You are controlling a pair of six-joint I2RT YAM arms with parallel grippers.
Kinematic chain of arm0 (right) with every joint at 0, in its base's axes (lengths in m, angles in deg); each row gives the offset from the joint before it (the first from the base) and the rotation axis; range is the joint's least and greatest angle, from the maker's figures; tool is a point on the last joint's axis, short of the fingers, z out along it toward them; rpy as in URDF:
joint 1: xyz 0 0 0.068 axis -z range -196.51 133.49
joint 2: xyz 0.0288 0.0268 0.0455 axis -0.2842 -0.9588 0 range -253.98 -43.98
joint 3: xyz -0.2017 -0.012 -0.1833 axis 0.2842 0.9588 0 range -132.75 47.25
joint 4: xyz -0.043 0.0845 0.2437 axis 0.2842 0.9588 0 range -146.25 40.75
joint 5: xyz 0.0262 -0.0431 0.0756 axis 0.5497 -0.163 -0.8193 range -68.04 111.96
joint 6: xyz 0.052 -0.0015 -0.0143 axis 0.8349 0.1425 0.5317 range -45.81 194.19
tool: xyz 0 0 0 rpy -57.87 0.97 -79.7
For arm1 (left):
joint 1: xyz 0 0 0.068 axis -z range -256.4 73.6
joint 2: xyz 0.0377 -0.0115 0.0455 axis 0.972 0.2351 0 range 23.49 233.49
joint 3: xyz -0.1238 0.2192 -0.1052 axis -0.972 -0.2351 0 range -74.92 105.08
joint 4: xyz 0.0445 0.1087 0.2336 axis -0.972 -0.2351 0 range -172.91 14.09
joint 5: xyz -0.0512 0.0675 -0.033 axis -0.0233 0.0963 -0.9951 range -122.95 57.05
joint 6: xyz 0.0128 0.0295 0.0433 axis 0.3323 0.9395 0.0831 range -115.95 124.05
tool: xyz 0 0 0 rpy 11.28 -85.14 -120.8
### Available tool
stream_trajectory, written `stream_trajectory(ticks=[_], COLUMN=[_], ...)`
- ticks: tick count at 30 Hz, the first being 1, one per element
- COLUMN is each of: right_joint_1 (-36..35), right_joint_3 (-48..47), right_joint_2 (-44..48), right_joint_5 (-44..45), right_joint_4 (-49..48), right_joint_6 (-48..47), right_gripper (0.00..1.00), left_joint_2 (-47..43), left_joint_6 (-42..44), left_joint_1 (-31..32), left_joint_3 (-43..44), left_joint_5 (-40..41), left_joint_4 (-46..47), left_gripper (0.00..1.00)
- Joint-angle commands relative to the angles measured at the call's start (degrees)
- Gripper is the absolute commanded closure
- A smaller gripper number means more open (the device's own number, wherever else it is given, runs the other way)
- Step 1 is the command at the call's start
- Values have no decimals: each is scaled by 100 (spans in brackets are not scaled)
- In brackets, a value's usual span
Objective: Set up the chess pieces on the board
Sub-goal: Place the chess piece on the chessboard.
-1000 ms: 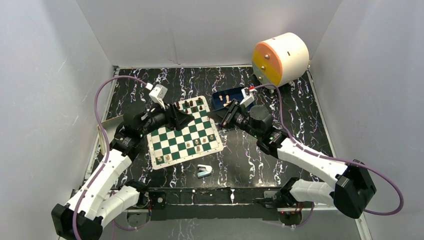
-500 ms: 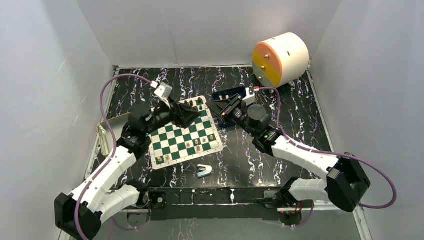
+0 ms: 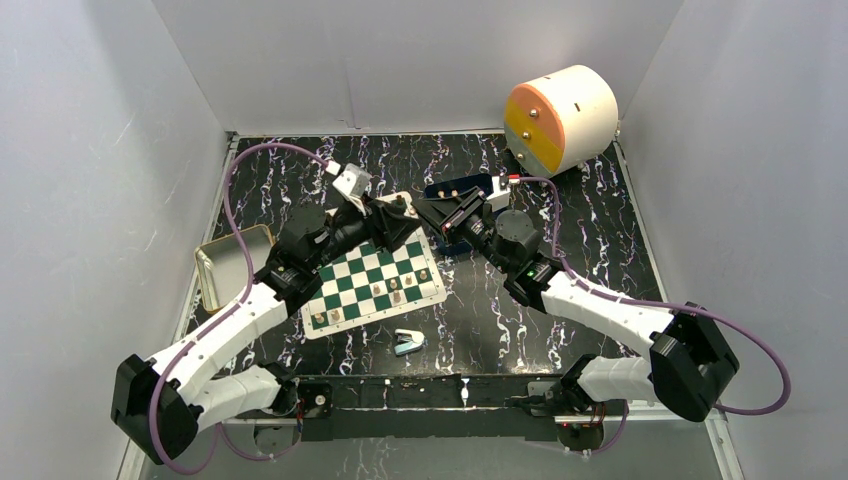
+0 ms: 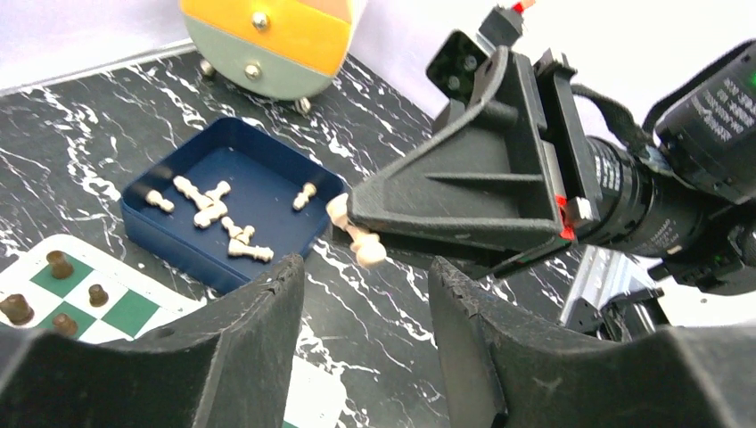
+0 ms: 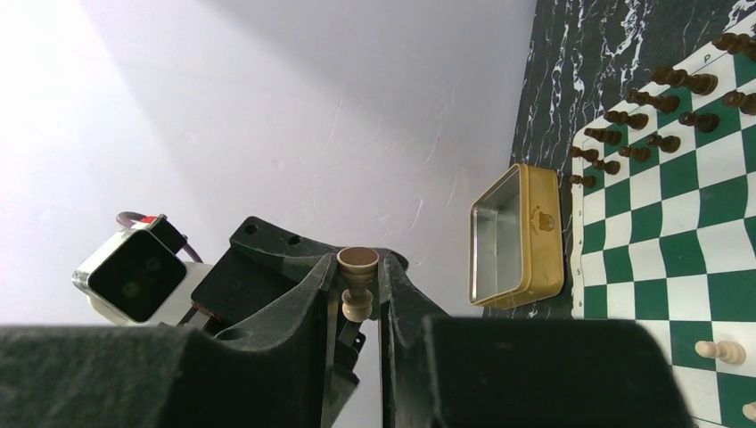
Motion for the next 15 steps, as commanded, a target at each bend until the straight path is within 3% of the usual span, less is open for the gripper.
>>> stream_trajectory(ticks=[1, 7, 15], right_joint_1=[-20, -21, -16], right_joint_3=[2, 24, 27], right_joint_2=[45, 55, 66], right_joint_5=[14, -64, 4], right_joint_4=[-482, -492, -544], right_joint_6=[183, 235, 282], right_gripper=[74, 74, 74], left_joint_2=[-42, 76, 90], left_joint_6=[-92, 21, 83], left_joint_1=[32, 61, 112], left_joint_3=[97, 150, 29], left_joint_5=[436, 422, 364], left_joint_4=[822, 828, 838], left_gripper=[51, 60, 59])
